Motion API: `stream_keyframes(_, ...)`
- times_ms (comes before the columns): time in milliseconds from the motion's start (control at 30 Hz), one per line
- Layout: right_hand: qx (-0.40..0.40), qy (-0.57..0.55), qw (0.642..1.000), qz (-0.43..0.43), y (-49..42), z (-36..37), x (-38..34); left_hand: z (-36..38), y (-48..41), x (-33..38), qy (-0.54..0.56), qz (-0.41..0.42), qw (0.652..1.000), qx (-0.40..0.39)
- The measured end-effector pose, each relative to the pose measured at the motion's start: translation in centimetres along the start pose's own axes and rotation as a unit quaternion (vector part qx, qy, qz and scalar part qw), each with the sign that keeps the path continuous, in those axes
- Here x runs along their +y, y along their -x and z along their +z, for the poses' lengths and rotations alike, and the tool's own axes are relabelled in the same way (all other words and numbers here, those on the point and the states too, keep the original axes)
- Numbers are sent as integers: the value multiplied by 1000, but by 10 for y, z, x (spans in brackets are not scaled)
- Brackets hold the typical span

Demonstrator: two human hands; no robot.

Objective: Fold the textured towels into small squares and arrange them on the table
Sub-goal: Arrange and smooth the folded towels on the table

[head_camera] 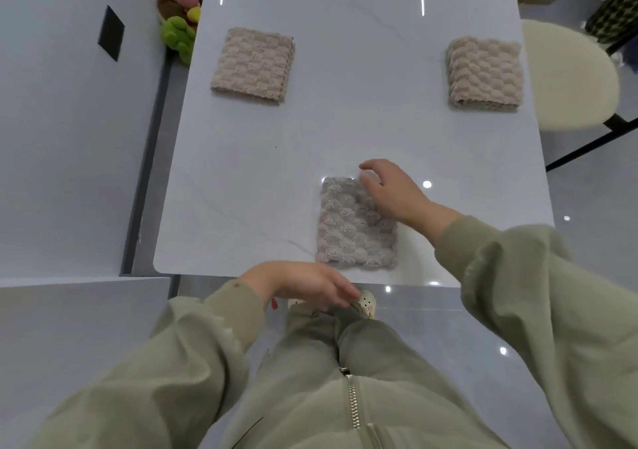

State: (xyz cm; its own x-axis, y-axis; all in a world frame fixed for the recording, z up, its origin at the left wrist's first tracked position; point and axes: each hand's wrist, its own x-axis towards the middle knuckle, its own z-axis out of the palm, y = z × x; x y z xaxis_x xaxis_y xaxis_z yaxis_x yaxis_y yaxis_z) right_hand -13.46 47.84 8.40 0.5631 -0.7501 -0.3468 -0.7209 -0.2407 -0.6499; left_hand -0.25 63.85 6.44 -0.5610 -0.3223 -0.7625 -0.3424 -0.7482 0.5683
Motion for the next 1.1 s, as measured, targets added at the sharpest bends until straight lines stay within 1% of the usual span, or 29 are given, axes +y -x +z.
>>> stream_keyframes(67,-66,55,996,-20,-15,-1,-12,9,-14,9,-3,35,999,-16)
stream_keyframes(167,-142,97,985,-27,-26,1,-22,13,-23,22,9,67,998,-1)
stream_keyframes(233,-171,127,977,-28,-28,3,-24,12,-26,26,9,78,997,14)
stream_keyframes(300,-182,148,972,-29,-27,5,-24,10,-27,27,0,86,996,29)
stream_keyframes(433,-189,151,970,-22,-26,5,-20,9,-27,30,-3,83,996,32)
stream_keyframes(567,-159,94,982,-29,-31,1,-27,8,-26,33,-10,75,997,29)
stream_keyframes(600,-163,87,982,-31,-32,2,-29,7,-26,33,-11,75,997,26)
stream_keyframes(700,-208,118,970,-38,-34,9,-35,5,-25,34,-15,72,997,24)
stream_keyframes(733,-212,119,969,-39,-34,9,-35,5,-25,35,-15,72,997,22)
stream_keyframes(767,-203,111,972,-39,-34,7,-35,4,-25,35,-14,71,997,21)
stream_keyframes(900,-109,75,991,-6,-31,-15,-18,5,-25,37,-8,74,997,21)
stream_keyframes(933,-104,78,991,6,-28,-20,-11,5,-26,37,-4,75,997,21)
stream_keyframes(1033,-122,98,987,30,-16,-26,6,4,-26,38,-7,73,997,20)
stream_keyframes(1100,-131,116,984,30,-13,-24,11,4,-26,39,-8,69,997,19)
